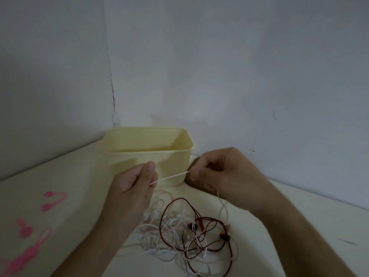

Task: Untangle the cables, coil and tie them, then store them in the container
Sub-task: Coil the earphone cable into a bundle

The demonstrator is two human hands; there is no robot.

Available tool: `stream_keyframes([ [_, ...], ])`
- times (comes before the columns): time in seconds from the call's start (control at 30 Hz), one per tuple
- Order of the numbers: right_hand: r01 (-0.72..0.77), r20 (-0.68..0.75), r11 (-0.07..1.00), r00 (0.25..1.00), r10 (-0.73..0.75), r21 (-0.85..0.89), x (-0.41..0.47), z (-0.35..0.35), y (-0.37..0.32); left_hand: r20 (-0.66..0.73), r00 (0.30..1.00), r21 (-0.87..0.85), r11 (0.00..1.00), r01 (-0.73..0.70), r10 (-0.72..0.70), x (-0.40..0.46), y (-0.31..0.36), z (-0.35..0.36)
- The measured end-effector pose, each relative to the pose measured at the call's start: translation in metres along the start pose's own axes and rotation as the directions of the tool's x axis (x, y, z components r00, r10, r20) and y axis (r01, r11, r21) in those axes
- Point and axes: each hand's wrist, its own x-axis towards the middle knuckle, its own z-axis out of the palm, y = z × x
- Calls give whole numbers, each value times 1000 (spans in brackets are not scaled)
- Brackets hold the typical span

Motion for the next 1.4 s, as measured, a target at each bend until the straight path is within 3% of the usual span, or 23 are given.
stream_keyframes([
  [0.1,-22,-43,999,999,23,39,-4,-18,1,-144,988,193,981,-20,48,2,0,-1],
  [0.2,-14,-79,958,996,38,285,-7,-34,0,-313,949,182,983,36,23,5,0,-6],
  [0.3,42,-138,818,989,45,574,-6,-40,0,-340,939,309,949,66,46,7,-1,-11],
  [0.4,101,-190,694,980,52,713,-6,-40,-2,-315,942,523,850,72,114,6,-8,-12],
  [0.43,108,-188,682,981,45,723,-7,-40,-2,-302,943,579,813,66,138,7,-12,-12],
  [0.5,106,-181,765,983,14,636,-5,-34,-1,-272,945,650,759,42,180,7,-16,-9],
  [0.6,70,-120,894,993,-18,443,-4,-18,-2,-147,935,710,692,-127,323,6,-17,-5],
  [0.63,43,-87,932,996,-12,360,-4,-11,-3,-79,930,700,684,-205,359,5,-16,-5],
  [0.7,-8,-5,981,1000,9,191,-4,4,-5,42,947,461,835,-302,319,0,-12,-2],
  [0.77,16,65,999,998,-18,37,-3,19,-5,127,966,110,964,-241,227,-8,0,1],
  [0.87,94,119,988,990,-80,-121,-1,35,-3,181,982,-70,996,-49,61,-11,8,6],
  [0.93,121,125,981,987,-102,-151,-1,38,-1,252,965,-94,990,102,-75,-7,8,6],
  [1.03,123,108,974,989,-104,-190,0,37,0,310,942,2,991,132,-126,-6,4,5],
  [1.17,1,60,996,998,5,-91,3,24,1,243,956,-37,984,177,-163,-4,-2,1],
  [1.4,-93,-190,987,975,117,135,3,1,3,111,976,-72,978,197,-189,1,-1,2],
])
